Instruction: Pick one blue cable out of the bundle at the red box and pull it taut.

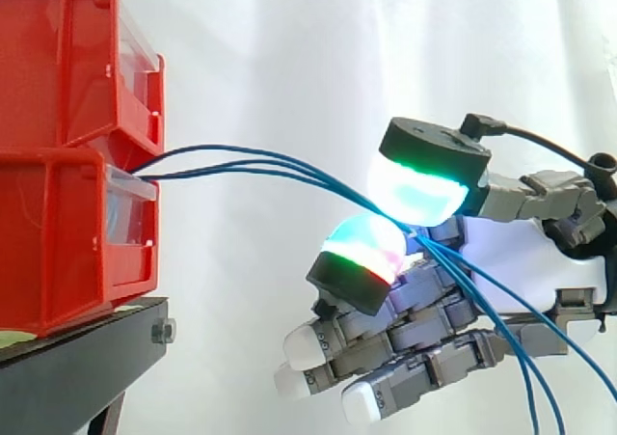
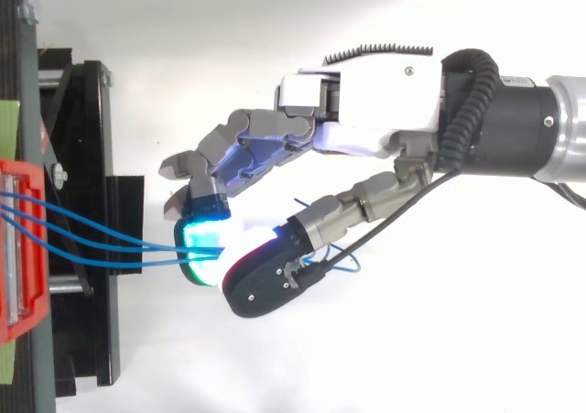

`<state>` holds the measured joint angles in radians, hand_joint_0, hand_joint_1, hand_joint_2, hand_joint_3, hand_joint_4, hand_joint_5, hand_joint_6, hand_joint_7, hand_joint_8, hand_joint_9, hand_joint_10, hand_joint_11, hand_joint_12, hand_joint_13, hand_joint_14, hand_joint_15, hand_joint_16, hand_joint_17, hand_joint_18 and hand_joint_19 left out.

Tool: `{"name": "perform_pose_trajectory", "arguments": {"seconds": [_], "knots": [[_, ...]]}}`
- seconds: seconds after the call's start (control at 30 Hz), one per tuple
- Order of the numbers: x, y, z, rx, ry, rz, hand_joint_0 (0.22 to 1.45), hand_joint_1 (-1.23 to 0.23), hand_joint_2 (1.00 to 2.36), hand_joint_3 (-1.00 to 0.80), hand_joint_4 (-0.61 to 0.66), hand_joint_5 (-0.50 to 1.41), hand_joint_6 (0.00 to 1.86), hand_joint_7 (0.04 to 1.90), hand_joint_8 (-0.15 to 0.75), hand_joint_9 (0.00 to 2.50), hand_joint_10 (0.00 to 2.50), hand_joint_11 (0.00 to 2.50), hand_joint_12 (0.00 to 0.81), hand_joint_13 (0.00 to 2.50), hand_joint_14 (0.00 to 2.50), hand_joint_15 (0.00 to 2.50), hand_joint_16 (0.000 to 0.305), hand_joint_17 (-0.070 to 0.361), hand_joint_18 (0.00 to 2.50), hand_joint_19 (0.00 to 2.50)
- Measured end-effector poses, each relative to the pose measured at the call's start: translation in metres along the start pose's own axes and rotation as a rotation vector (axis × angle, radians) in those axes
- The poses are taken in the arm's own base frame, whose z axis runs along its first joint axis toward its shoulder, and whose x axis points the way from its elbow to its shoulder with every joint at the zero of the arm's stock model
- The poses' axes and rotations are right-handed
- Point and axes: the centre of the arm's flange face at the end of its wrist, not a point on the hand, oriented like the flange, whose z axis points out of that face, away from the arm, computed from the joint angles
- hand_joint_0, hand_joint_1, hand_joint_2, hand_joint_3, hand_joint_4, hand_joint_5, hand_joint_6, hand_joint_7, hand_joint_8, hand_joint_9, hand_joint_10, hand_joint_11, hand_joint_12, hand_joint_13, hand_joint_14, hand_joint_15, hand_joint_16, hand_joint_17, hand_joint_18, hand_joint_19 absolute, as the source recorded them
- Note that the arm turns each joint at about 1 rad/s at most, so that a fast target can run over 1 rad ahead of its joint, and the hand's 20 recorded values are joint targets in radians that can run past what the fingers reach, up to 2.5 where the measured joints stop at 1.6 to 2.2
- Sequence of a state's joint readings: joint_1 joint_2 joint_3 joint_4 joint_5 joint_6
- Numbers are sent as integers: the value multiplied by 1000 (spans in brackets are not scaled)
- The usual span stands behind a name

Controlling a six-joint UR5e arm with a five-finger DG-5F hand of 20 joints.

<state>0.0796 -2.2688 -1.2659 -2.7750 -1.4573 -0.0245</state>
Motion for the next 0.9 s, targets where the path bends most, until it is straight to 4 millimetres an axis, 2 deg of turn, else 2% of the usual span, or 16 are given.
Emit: {"name": "perform_pose_trajectory", "arguments": {"seconds": [0.13, 0.23, 0.6, 0.9], "knots": [[0, 0, 0, 0, 0, 0, 667, -868, 1018, -197, 100, -145, 903, 1105, 340, 592, 5, 229, 353, 351, 2, 76, 51, 116, 517, 156], [0, 0, 0, 0, 0, 0, 732, -916, 1014, -279, 45, -154, 912, 1086, 332, 584, 4, 223, 353, 352, 2, 64, 51, 116, 522, 139], [0, 0, 0, -1, 0, 1, 831, -936, 1000, -496, -10, -168, 908, 1257, 316, 572, 5, 229, 354, 338, 0, 46, 52, 116, 498, 110], [0, 0, 0, -1, 3, 2, 850, -921, 1000, -500, -118, -181, 926, 1171, 259, 547, 4, 209, 343, 319, 1, 41, 50, 113, 474, 104]]}}
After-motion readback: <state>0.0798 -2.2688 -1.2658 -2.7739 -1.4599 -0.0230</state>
